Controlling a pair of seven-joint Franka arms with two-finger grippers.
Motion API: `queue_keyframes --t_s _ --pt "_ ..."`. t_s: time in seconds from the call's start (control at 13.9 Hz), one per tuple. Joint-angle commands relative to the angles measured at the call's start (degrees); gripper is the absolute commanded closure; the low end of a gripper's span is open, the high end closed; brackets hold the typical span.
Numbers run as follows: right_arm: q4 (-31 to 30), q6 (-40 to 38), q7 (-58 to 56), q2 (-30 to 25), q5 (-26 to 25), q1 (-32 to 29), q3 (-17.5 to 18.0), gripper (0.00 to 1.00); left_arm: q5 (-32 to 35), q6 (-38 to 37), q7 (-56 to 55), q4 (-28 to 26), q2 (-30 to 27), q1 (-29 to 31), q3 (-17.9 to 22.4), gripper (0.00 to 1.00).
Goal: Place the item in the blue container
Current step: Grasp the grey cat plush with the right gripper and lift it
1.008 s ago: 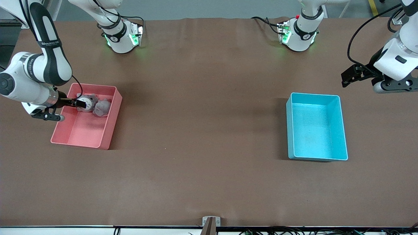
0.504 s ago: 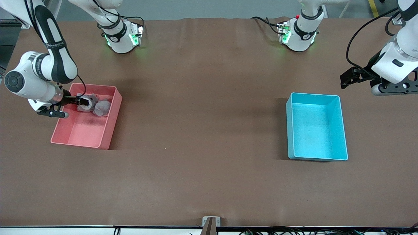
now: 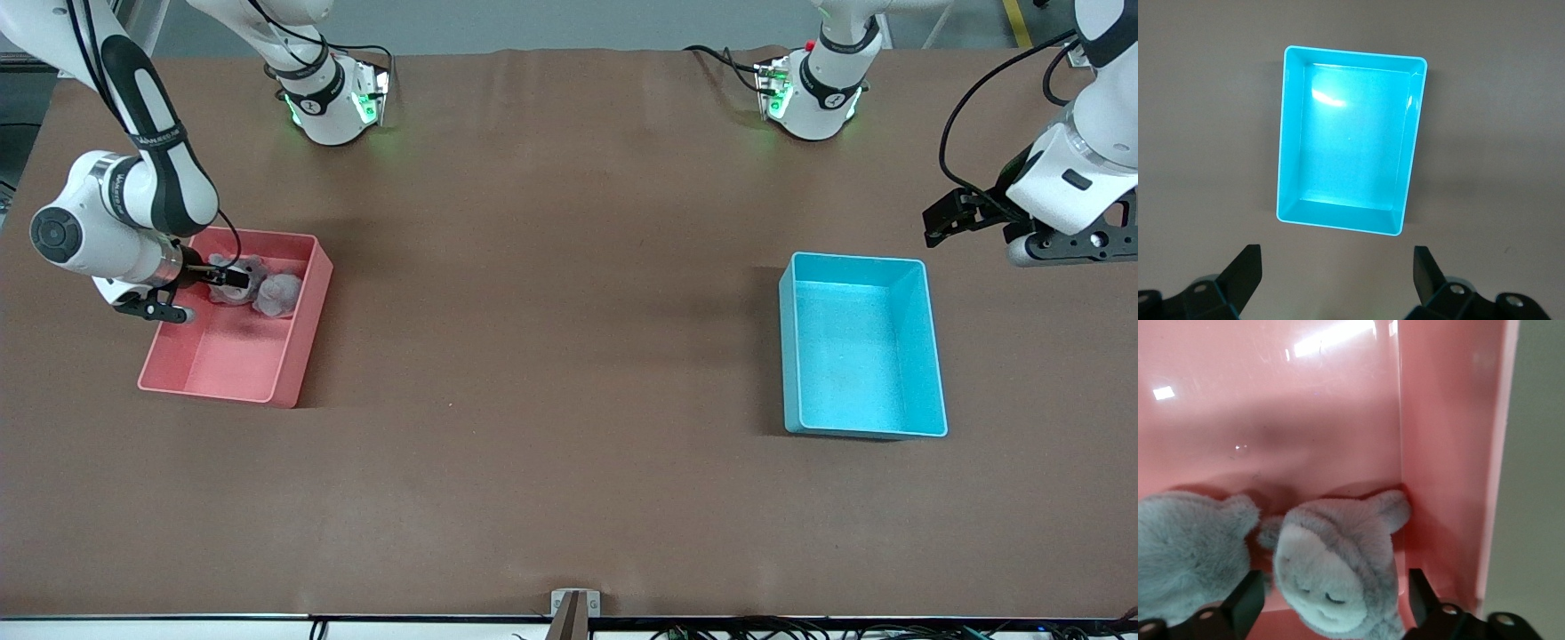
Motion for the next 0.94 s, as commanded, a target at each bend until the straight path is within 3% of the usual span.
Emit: queue_keyframes --t_s 0.0,0.14,0.29,0.58,0.86 --pt "-0.8 -0.8 2.0 -0.7 -1.4 -0.4 0.7 0.39 -0.3 1.5 0.8 -1.1 -0.7 0.6 -0.3 0.0" --pt "-0.6 -1.7 2.0 -0.8 -1.4 -0.3 0.7 0.73 -0.3 2.2 0.9 -1.5 -0.4 0.5 -0.3 0.0" --pt "-0.5 -1.8 2.0 -0.8 -1.4 -0.3 0.7 0.96 -0.3 2.4 0.9 -1.6 -0.4 0.5 -0.3 0.0" --pt "3.8 -8.8 2.3 -1.2 -1.4 -0.3 0.8 1.0 -0.3 2.4 0.9 -3.2 -1.0 0.6 -0.3 0.0" --pt "21.1 -30.3 2.7 -1.0 -1.3 0.6 1.0 1.0 -0.3 2.4 0.9 -4.0 -1.4 0.6 -0.3 0.0"
